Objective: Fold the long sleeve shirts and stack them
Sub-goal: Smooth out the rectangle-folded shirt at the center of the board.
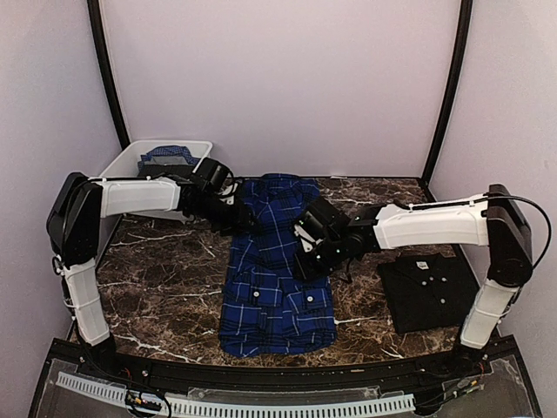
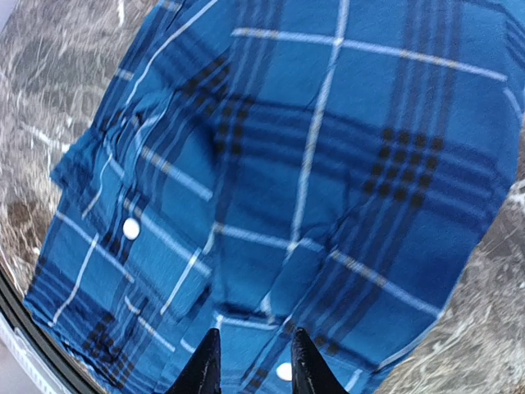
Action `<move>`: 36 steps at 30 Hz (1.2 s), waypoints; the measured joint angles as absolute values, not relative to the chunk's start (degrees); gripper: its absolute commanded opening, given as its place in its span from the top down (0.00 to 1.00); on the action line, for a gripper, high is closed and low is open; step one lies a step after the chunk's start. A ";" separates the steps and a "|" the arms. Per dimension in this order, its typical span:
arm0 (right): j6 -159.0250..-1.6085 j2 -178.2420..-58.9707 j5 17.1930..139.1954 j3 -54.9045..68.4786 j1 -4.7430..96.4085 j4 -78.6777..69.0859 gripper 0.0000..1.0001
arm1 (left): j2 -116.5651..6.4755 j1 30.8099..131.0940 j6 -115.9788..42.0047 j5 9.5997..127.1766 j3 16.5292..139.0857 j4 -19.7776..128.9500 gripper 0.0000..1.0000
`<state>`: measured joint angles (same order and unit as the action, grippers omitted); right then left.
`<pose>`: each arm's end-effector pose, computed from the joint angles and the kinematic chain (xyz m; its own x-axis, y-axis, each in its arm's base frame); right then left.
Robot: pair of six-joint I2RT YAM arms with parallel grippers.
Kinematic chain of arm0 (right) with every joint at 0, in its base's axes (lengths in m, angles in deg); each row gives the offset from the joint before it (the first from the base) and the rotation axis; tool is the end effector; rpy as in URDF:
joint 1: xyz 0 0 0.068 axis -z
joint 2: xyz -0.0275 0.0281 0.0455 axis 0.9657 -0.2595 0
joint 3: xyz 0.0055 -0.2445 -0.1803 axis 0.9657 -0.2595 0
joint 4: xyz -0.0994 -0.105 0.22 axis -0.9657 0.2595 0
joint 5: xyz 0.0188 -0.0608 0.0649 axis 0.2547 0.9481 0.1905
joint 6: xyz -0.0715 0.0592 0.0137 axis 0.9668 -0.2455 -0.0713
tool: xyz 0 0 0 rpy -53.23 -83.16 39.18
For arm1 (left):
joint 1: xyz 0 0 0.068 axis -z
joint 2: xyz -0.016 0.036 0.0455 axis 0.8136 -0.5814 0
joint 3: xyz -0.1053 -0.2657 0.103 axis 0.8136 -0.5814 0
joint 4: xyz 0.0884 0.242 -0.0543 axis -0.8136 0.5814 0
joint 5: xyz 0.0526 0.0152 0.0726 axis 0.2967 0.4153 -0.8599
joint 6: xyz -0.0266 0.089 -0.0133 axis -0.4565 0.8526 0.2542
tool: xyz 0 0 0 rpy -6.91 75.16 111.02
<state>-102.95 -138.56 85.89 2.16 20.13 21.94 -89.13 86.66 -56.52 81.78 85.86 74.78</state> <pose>0.2339 0.3318 0.1988 -0.8242 -0.3160 -0.4700 -0.4730 0.8404 0.2644 0.3784 -0.2754 0.2118 -0.8981 -0.0018 -0.4398 0.2836 0.7619 -0.5823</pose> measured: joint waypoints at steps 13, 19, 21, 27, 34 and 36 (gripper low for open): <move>-106.32 -141.84 92.58 3.36 9.75 28.21 0.68 | -99.01 85.19 -60.83 75.59 91.74 69.99 0.51; -107.68 -146.82 94.61 5.85 7.39 30.47 0.67 | -100.47 85.13 -61.55 75.46 91.87 68.79 0.53; -108.13 -148.20 95.35 6.70 7.00 31.06 0.67 | -100.72 85.13 -61.72 75.46 91.87 68.50 0.55; -109.05 -149.09 97.17 7.51 6.54 32.43 0.77 | -101.63 85.13 -62.09 75.44 93.06 67.96 0.70; -109.69 -149.07 98.09 8.71 6.49 33.63 1.00 | -102.00 85.13 -62.07 75.26 94.06 67.78 0.86; -109.45 -149.07 98.13 9.02 6.45 33.87 1.00 | -102.07 85.13 -62.07 75.28 94.41 67.80 0.88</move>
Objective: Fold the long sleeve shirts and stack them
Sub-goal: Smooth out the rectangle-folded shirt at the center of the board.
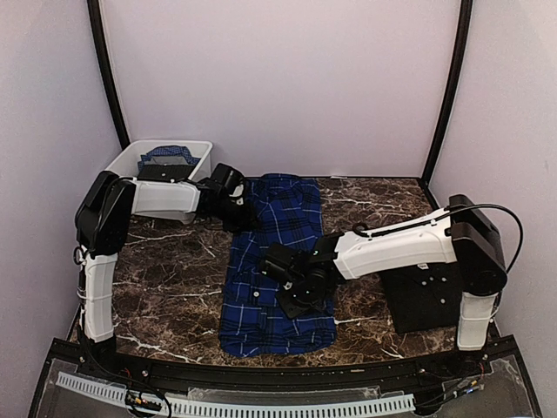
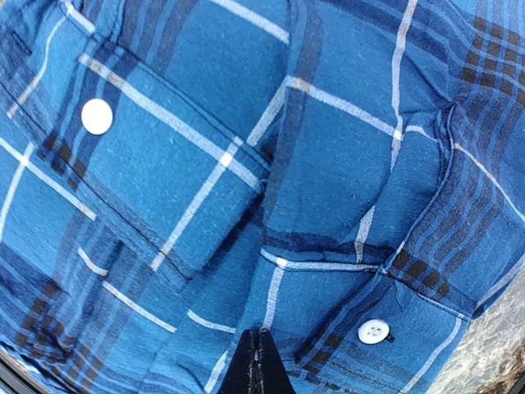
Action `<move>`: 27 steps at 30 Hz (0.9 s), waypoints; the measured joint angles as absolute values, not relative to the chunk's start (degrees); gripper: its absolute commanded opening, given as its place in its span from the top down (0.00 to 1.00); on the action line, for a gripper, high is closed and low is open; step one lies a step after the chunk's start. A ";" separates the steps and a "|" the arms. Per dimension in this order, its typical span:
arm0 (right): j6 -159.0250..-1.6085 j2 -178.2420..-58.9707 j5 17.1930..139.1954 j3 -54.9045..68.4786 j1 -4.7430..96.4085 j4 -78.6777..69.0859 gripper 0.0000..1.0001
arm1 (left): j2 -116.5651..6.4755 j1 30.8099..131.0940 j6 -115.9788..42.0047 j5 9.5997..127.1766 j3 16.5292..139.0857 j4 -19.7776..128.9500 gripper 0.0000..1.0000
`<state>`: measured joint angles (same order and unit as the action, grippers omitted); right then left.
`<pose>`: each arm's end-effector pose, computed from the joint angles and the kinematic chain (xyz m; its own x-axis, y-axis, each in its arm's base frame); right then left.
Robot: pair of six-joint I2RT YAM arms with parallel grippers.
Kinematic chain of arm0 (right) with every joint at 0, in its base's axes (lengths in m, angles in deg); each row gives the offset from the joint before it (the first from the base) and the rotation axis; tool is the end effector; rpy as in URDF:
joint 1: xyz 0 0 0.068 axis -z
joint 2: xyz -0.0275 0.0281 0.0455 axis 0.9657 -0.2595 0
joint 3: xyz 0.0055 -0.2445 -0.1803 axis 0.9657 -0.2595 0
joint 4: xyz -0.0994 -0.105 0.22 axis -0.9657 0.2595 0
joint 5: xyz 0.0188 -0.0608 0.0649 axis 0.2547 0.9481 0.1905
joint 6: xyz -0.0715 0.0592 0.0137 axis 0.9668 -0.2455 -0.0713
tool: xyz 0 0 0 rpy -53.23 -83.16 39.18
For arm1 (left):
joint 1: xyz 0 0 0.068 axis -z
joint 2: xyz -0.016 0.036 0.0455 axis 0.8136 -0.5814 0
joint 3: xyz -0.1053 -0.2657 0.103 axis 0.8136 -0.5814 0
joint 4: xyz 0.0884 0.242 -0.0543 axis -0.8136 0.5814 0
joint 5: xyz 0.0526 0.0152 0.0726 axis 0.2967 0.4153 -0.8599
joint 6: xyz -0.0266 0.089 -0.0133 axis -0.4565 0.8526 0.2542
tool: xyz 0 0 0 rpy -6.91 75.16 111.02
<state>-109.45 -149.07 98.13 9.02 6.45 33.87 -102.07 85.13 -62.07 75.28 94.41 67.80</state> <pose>0.1682 0.3780 0.1520 -0.8039 -0.4758 -0.3570 -0.5118 0.8591 0.0074 0.4428 -0.2885 0.1667 -0.8752 -0.1509 -0.4596 0.1615 0.8046 -0.5715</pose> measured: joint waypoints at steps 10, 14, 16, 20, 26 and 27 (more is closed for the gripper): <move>-109.23 -149.07 97.65 9.94 6.43 34.75 0.72 | -102.46 85.08 -61.92 75.31 95.70 67.67 0.97; -109.38 -149.23 97.43 9.94 6.43 34.95 0.70 | -102.49 85.04 -61.85 75.37 95.72 67.63 0.98; -109.42 -149.58 97.36 9.91 6.43 34.90 0.70 | -102.53 84.98 -61.85 75.50 95.72 67.63 0.98; -109.45 -150.86 97.21 9.89 6.43 34.60 0.73 | -102.64 84.91 -61.83 75.70 95.79 67.65 0.98; -109.99 -151.56 97.39 9.87 6.43 34.51 0.82 | -102.77 84.91 -61.81 75.96 96.42 67.63 0.97; -109.90 -151.56 97.47 9.87 6.43 34.55 0.85 | -102.77 84.93 -61.81 76.01 96.46 67.63 0.98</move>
<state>-109.90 -151.56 97.47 9.87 6.43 34.55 -102.77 84.93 -61.81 76.01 96.46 67.63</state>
